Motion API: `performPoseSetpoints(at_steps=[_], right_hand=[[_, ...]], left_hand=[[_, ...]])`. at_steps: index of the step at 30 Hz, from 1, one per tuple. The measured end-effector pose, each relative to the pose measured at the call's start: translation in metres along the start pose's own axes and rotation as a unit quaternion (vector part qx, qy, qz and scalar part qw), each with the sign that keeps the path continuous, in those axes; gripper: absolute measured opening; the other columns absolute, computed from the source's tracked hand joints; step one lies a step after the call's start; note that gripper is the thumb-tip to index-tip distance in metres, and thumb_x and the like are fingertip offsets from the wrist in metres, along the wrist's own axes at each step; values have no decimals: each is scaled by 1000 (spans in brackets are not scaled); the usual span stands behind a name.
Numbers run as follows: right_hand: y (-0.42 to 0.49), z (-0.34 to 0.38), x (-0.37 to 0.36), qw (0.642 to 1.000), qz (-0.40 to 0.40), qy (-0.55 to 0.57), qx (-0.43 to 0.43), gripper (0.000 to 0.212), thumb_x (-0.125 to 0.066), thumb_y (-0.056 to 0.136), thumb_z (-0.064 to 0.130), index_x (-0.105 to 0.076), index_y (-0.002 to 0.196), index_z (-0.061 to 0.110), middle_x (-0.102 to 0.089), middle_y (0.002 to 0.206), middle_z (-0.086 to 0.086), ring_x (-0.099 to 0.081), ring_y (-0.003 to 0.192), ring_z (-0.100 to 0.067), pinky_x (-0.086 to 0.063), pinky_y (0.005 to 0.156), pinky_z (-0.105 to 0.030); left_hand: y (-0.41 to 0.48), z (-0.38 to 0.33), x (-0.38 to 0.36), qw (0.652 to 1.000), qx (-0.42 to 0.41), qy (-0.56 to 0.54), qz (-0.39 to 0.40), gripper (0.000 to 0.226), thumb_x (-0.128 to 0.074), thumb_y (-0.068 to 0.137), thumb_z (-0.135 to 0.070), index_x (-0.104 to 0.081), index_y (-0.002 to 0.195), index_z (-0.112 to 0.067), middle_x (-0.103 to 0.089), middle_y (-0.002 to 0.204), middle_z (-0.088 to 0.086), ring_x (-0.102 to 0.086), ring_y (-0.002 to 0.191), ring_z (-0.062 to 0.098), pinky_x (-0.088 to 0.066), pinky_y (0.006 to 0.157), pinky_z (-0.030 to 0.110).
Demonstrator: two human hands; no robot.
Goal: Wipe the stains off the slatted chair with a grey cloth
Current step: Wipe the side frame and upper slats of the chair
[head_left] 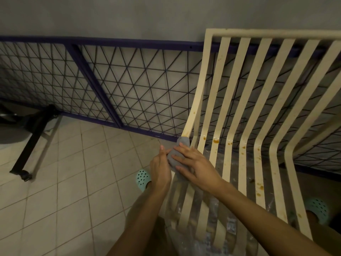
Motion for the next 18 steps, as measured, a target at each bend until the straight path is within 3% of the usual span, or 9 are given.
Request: performPoseSetpoints(at_steps=[4,7,10,13,18], right_hand=[[29,-6,4,998,-44,-16,-35,36,-49,100,30,-59,133,19,-44,149,-1,-23,146,-12,-25,117,-42],[21,10,-5,997,-62,3,-56,37,-49,100,23,-55,136,16,-39,152,-4,-17,146,-11,-22,119,-33],[0,24,-15,999,-37,7,-32,42,-43,102,27,-45,144,23,-27,158,1,-10,149,-10,-16,118,-28],[-4,23,-12,1000,0,-26,1,45,-39,103,34,-39,147,29,-22,160,4,-8,149,-10,-14,120,-34],[9,1,2,995,50,-89,18,44,-34,101,41,-47,141,29,-26,159,1,-10,149,-16,-13,121,-46]], left_hand=[[6,-2,4,999,-27,13,-11,57,-22,100,-52,-70,84,-25,-72,83,-1,-67,82,12,-52,80,35],[5,-3,6,999,-32,22,-18,54,-22,101,-51,-67,81,-27,-71,83,0,-66,80,12,-52,77,33],[2,-6,9,999,-26,0,-21,51,-25,103,-43,-70,94,-20,-71,88,1,-66,81,8,-50,72,23],[4,-9,10,999,-24,-13,-30,52,-26,103,-42,-70,100,-16,-71,93,3,-67,87,11,-53,77,27],[2,-4,5,999,-26,2,-26,58,-24,102,-47,-72,92,-15,-72,87,4,-67,82,14,-52,72,28]])
Point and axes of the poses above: each hand's wrist, its own y-axis towards the middle knuckle, its own x-axis out of the back of the hand, z = x × y, the point moved 4 cm from there along y, towards the middle knuckle
